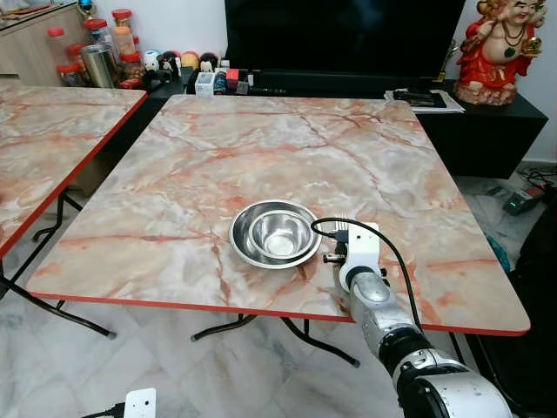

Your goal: Setting the table

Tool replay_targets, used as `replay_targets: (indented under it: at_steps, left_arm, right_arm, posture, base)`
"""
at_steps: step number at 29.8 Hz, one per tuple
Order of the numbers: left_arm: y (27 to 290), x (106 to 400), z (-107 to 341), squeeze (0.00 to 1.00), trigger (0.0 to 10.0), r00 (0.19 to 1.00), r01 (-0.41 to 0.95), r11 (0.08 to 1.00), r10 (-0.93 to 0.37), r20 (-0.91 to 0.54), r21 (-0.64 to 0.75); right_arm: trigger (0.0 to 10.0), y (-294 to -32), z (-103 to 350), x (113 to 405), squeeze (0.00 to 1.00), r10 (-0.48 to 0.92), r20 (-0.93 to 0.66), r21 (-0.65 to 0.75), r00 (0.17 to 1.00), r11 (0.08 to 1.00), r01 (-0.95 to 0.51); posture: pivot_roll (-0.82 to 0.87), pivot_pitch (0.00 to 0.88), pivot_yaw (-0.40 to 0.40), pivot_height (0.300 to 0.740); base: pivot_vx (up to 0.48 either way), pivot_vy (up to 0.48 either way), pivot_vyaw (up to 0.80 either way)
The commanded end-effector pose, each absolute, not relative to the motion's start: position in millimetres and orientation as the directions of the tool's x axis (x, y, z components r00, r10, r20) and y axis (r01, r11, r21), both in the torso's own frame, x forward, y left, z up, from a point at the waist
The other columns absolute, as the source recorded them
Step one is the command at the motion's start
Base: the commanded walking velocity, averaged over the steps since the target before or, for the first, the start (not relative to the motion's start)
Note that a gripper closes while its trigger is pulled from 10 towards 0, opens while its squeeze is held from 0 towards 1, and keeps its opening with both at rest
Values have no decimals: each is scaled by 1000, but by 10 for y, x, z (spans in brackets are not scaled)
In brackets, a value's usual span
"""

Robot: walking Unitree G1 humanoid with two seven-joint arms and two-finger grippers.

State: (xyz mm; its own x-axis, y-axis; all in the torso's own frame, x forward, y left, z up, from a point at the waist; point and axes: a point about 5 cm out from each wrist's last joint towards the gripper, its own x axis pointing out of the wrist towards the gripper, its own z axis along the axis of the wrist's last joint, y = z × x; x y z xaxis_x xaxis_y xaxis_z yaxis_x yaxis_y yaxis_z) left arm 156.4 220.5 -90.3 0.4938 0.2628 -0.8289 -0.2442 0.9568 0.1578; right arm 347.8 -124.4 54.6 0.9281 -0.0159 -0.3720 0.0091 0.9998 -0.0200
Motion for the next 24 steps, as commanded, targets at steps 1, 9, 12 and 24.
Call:
replay_targets:
  at_steps: [1, 9, 12, 24]
  left_arm:
    - [2235, 1523, -915, 0, 10000, 474, -246, 953, 275, -837, 175]
    - [2232, 1523, -916, 0, 10000, 474, -245, 954, 275, -836, 175]
    - [2233, 1526, -915, 0, 10000, 475, -244, 954, 275, -836, 175]
    - [2219, 1574, -899, 0, 10000, 483, -244, 955, 271, -833, 170]
  right_arm:
    - [10000, -1242, 597, 3517, 902, -18, -360, -18, 933, 1000, 13]
    - [10000, -1250, 589, 3512, 914, -21, -359, -19, 933, 1000, 16]
    - [10000, -1252, 588, 3511, 1000, -21, -358, -18, 933, 1000, 15]
    - [10000, -1269, 651, 3548, 1000, -22, -323, -31, 946, 999, 13]
  posture:
    - [40, 0, -10, 719]
    - [43, 0, -7, 719]
    - [44, 0, -8, 719]
    - [35, 0, -9, 719]
  base:
    - [0, 0, 0]
    - [0, 0, 0]
    - [0, 0, 0]
    - [0, 0, 0]
